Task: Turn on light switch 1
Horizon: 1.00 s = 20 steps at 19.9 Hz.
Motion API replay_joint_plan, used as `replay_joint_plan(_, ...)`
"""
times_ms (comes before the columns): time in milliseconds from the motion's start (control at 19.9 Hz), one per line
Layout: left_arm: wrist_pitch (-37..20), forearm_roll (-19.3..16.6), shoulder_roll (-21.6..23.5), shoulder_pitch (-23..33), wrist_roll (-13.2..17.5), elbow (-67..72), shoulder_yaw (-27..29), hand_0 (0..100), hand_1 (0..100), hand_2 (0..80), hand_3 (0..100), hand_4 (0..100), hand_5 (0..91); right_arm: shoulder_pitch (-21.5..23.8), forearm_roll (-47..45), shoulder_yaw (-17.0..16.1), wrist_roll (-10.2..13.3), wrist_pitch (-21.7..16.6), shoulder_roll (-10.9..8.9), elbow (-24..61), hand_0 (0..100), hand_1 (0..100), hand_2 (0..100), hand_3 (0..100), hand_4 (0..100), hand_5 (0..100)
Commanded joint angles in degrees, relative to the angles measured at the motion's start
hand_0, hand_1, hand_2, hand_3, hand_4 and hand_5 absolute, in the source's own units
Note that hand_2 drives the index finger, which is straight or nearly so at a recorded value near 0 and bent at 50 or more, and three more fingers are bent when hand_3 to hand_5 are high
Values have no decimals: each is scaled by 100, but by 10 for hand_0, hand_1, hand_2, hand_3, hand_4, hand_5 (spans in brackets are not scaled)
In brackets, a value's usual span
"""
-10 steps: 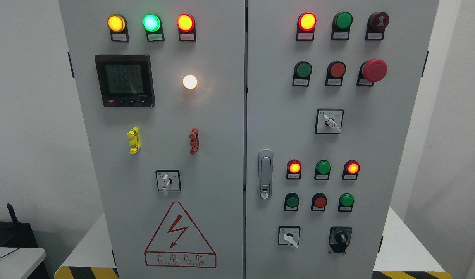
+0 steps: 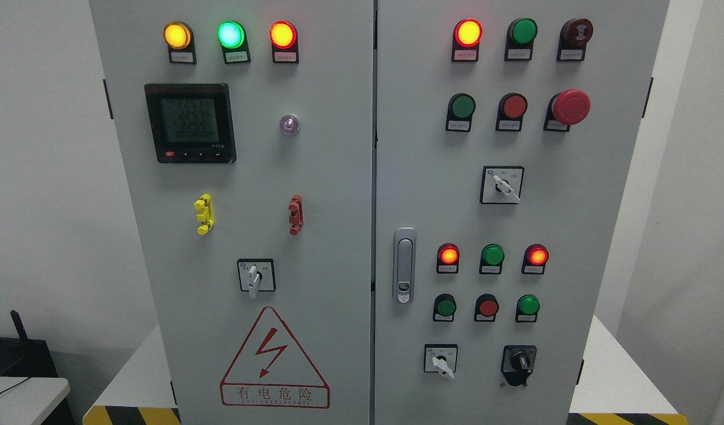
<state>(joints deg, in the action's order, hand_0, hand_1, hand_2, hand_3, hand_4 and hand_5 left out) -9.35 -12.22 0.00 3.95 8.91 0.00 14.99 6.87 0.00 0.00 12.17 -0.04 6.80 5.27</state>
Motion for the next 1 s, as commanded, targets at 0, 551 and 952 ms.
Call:
replay_joint_plan(0,12,0,44,0,5,123,21,161,0,0,0,0,0,-1,26,132,5,4,6,0,120,389,0,0,0,0)
replay_joint_plan(551,47,9,61,307,-39,-498,434,162,0,0,0,0,0,-1,26,132,5,4,-3,0,120,389,0,0,0,0)
replay_joint_plan(952,83,-44,210,765,5,-1941,1531,205,2,0,0,9,0,-1,26,132,5,4,-3,0,120,389,0,0,0,0)
